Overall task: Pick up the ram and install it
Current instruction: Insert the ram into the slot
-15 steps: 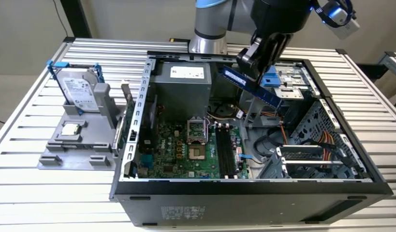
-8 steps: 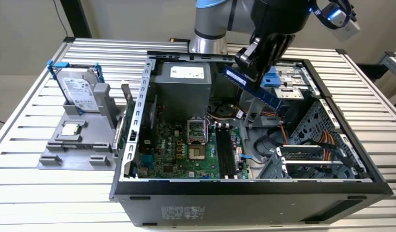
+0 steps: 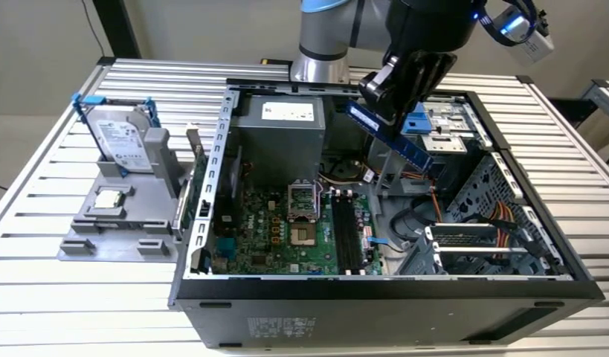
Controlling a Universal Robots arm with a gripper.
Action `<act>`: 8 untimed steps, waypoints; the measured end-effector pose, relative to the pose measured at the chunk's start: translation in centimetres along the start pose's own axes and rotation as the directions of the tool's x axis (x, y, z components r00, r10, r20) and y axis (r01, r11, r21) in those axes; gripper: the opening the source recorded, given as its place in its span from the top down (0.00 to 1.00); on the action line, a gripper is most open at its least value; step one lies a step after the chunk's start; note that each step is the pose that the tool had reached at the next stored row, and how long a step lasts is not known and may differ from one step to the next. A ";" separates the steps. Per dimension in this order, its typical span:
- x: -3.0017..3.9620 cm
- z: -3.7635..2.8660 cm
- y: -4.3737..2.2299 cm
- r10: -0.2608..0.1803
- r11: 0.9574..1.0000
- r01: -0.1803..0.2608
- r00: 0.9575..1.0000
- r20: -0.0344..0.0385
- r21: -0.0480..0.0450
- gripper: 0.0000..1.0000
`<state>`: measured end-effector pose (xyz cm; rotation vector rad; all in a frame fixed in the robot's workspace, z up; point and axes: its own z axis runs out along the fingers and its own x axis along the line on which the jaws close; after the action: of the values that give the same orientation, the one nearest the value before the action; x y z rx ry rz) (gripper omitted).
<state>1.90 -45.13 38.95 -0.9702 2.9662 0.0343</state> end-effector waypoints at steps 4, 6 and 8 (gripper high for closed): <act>0.00 0.00 0.00 0.036 0.999 -0.036 0.999 0.001 0.001 1.00; 0.00 0.00 0.00 0.055 0.998 -0.055 0.998 0.001 0.002 1.00; 0.00 -0.01 0.00 0.072 0.997 -0.072 0.997 0.001 0.002 1.00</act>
<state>1.90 -45.13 38.96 -0.8625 2.9987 0.0327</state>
